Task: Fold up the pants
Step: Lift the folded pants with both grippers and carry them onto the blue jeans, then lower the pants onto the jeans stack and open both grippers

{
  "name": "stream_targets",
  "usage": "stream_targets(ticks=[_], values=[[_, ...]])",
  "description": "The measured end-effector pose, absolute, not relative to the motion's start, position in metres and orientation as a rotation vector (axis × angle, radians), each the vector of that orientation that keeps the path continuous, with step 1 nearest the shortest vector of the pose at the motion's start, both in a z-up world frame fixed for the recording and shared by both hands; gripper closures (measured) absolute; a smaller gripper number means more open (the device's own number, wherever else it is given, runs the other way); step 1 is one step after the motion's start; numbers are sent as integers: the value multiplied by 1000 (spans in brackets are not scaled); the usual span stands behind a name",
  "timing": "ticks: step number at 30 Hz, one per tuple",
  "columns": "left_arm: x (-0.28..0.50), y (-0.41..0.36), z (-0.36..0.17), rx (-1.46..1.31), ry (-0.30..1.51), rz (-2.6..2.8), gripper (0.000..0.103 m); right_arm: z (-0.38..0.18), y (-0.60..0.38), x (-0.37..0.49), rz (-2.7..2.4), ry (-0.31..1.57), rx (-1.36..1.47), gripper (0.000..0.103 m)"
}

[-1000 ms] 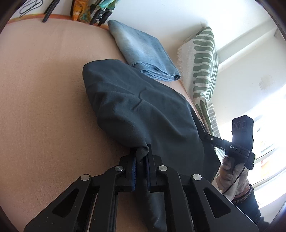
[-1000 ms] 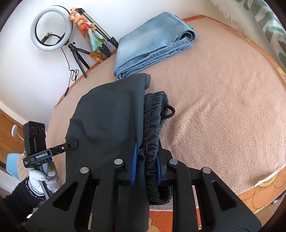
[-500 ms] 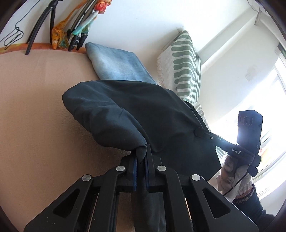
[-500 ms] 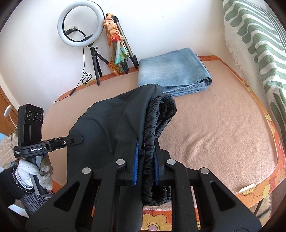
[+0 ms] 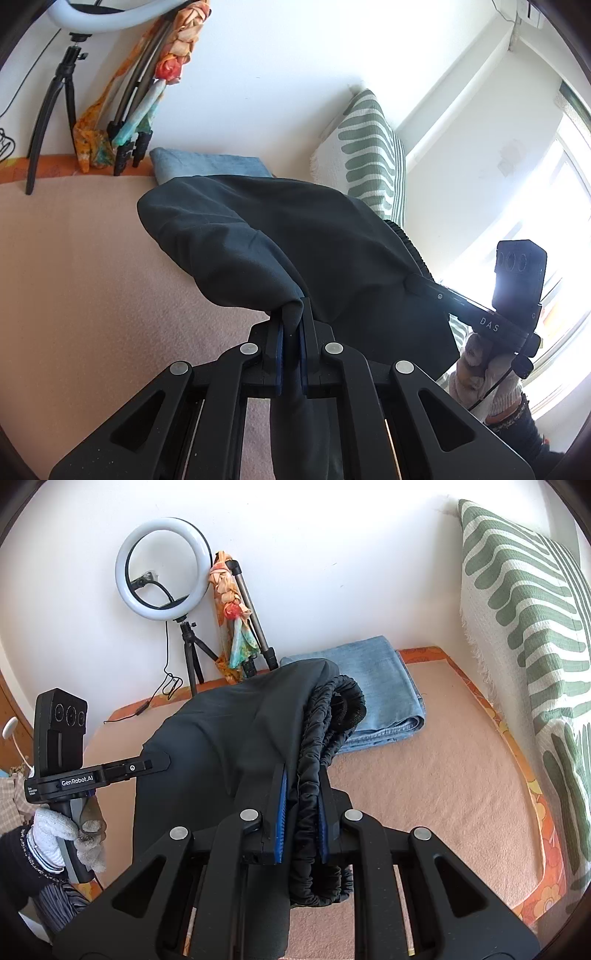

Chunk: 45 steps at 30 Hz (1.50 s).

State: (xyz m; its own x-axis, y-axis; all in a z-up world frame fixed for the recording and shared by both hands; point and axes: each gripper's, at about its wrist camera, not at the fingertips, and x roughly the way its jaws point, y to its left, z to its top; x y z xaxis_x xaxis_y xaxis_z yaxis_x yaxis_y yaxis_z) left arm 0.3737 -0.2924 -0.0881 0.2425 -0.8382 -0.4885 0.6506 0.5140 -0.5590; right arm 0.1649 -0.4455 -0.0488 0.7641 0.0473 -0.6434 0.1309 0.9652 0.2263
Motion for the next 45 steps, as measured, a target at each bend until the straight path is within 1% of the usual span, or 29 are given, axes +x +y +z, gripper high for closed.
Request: stream_targets(ticks=[11, 20, 27, 33, 39, 45], values=[[432, -338, -65, -218, 782, -1029, 98, -23, -480, 235, -65, 646, 216, 89], [487, -373, -49, -187, 729, -1008, 98, -21, -514, 300, -81, 611, 207, 89], [520, -397, -59, -158, 730, -987, 98, -44, -536, 335, -87, 614, 223, 89], [541, -412, -80, -145, 759, -964, 98, -75, -558, 362, -81, 647, 258, 89], [556, -409, -106, -99, 807, -925, 98, -106, -576, 378, -86, 706, 260, 89], [564, -397, -120, -77, 850, -881, 98, -131, -597, 380, -128, 757, 292, 90]])
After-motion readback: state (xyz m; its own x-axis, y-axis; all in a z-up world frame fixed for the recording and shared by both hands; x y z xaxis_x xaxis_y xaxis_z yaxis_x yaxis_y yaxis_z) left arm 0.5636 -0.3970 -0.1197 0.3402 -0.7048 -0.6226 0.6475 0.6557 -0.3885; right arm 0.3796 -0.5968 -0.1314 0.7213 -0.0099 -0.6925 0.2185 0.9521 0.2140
